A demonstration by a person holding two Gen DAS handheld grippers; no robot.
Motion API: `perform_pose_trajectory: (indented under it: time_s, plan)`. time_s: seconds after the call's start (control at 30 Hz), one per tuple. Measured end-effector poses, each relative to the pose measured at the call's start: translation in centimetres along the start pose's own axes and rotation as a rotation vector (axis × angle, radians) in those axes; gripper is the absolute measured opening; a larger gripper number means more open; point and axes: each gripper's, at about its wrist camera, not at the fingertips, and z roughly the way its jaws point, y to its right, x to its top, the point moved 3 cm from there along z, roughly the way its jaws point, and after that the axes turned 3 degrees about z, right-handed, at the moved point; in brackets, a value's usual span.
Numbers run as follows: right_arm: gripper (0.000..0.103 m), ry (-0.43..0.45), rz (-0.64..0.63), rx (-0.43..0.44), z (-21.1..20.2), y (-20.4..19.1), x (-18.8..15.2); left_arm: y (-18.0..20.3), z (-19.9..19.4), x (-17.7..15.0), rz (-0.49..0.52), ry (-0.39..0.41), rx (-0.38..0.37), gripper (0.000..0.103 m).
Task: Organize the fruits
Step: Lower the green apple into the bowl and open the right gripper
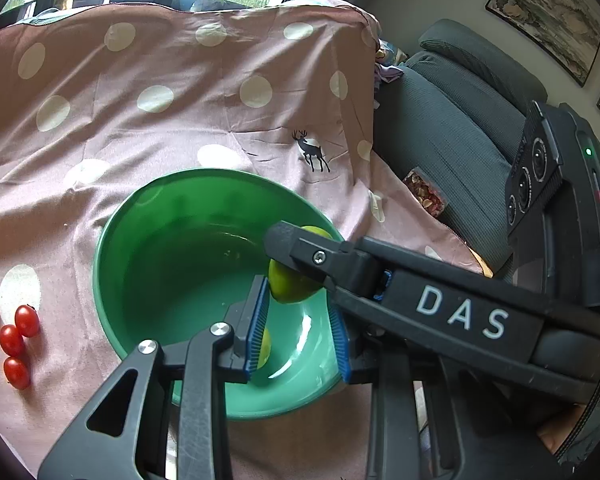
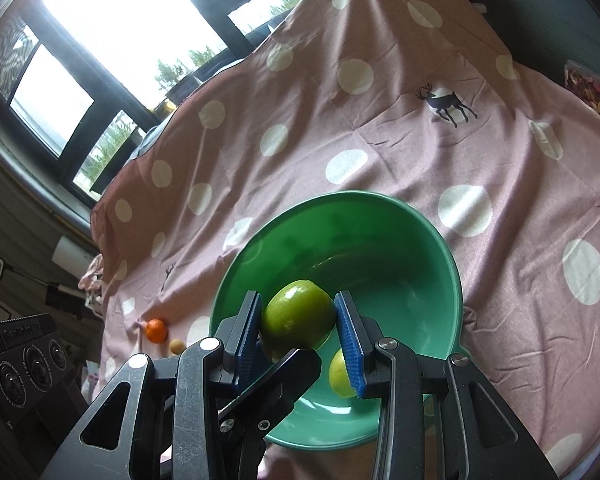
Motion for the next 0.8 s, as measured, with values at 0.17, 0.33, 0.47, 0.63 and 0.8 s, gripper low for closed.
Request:
perform_pose_trajectory:
  time_s: [0.17, 0.33, 0.47, 0.63, 0.8]
  plan:
    - [0.040, -0.009, -0.002, -0.012, 0.3, 0.0, 0.0, -0.2, 0.4, -0.1, -0.015, -0.006, -0.010, 0.029]
    - [0.040, -0.020, 0.003, -0.021, 0.7, 0.2, 0.0, -0.4, 0.7, -0.3, -0.024, -0.013, -0.009, 0.029]
    - [0.040, -0.028, 0.005, -0.027, 0.9, 0.4, -0.1, -0.6, 0.8, -0.3, -0.030, -0.022, -0.011, 0.029]
    - [0.040, -0.042, 0.009, -0.034, 1.4, 0.4, -0.2, -1.0, 1.2, -0.4, -0.040, -0.035, -0.014, 0.029]
    - [0.040, -0.058, 0.010, -0.045, 1.9, 0.4, -0.2, -1.5, 1.6, -0.6, -0.054, -0.049, -0.017, 0.029]
